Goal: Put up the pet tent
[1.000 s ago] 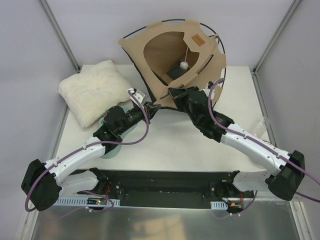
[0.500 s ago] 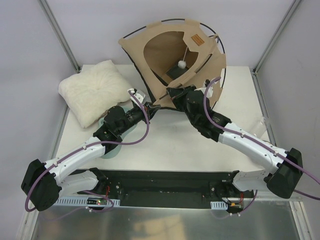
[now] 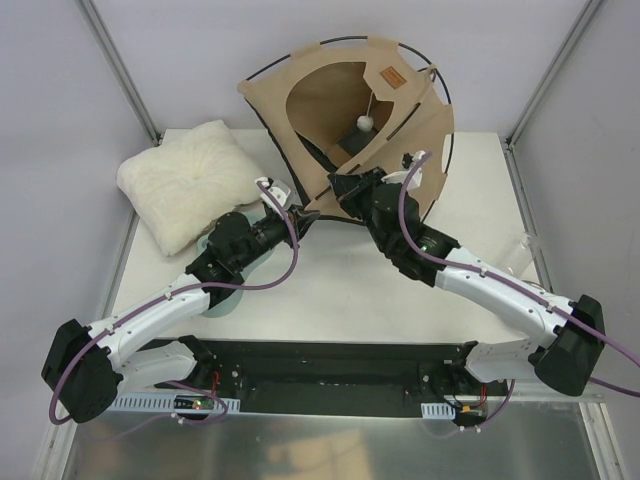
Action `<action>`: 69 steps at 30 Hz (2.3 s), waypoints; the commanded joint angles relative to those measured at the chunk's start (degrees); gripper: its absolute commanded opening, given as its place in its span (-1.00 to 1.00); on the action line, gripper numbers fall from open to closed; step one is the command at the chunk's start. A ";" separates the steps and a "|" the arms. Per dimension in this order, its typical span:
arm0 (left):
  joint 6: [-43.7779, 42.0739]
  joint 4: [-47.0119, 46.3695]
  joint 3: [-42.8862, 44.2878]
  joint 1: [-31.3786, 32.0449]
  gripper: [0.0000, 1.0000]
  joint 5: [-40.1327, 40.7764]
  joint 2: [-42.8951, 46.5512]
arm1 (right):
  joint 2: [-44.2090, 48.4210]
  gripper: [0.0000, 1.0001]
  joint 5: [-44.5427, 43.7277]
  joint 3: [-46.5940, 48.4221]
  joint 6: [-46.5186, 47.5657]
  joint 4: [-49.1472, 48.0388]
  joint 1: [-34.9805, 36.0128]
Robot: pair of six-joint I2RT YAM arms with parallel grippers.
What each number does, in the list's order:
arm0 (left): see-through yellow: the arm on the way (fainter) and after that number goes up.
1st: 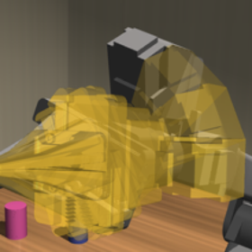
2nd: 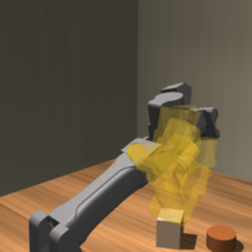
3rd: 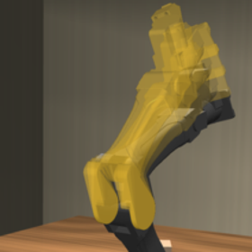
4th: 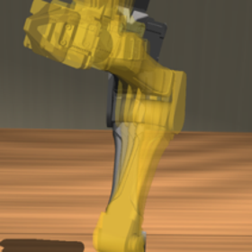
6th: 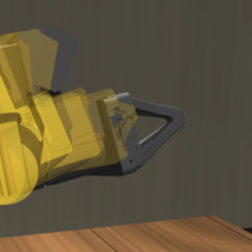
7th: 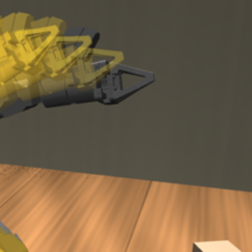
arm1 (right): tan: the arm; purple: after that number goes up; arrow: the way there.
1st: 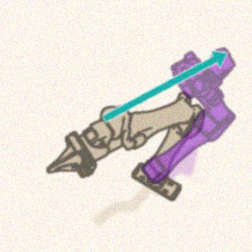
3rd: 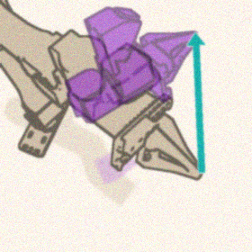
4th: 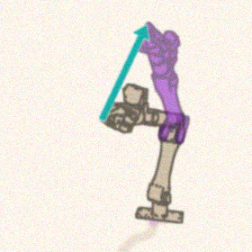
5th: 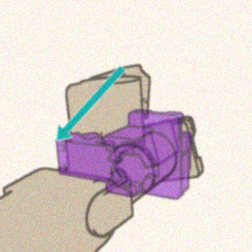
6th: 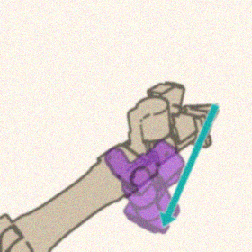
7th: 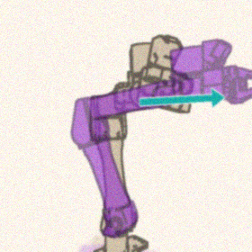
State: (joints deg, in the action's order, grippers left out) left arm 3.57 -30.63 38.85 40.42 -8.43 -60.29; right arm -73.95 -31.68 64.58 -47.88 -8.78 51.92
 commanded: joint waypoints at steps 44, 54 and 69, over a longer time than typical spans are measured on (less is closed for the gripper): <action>3.37 4.70 3.77 0.27 -1.00 -8.71 0.53 | -0.93 -1.00 1.17 -3.32 15.53 -7.57 1.08; 5.12 6.46 6.67 0.18 -0.48 -10.03 0.35 | -1.46 -1.00 9.62 -3.67 19.31 -1.61 2.31; 2.23 23.15 7.20 -0.35 0.23 4.80 11.07 | 2.67 -1.00 10.77 -11.39 29.24 15.00 1.08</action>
State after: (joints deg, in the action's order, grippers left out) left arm 6.76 -11.90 43.72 40.45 -11.79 -51.59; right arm -73.56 -21.12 55.48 -23.55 0.12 54.00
